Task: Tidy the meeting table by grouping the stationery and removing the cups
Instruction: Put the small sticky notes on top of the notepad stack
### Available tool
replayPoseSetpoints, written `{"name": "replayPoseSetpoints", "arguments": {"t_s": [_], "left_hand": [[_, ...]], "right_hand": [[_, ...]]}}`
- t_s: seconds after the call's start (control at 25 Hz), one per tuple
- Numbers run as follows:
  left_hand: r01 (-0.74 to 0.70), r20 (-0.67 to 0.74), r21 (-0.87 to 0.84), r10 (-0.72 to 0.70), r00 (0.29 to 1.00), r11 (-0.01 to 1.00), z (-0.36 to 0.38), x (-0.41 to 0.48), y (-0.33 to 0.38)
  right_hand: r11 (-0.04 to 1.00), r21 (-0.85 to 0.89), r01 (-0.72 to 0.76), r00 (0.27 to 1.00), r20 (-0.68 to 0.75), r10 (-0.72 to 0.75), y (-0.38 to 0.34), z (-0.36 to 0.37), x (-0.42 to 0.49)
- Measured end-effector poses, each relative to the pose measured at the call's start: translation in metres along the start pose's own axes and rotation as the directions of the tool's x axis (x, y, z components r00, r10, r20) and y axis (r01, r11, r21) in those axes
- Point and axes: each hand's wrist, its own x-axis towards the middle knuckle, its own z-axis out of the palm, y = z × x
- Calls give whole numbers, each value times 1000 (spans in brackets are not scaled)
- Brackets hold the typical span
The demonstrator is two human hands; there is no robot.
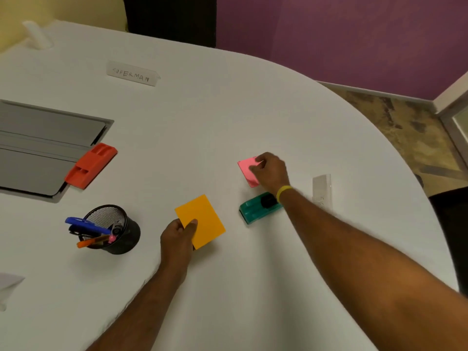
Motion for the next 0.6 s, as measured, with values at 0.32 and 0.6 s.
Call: {"name": "replayPoseSetpoints", "arguments": {"t_s": [0.32, 0.6], "left_hand": [[30, -50, -103, -35, 998, 994, -5, 27, -9], [42, -36, -128, -47, 998, 991, -10, 23, -3]], "right_hand": [[891, -362, -272, 934, 122, 335, 21, 25, 61], [989, 0, -146, 979, 142, 144, 2, 20, 39]]}}
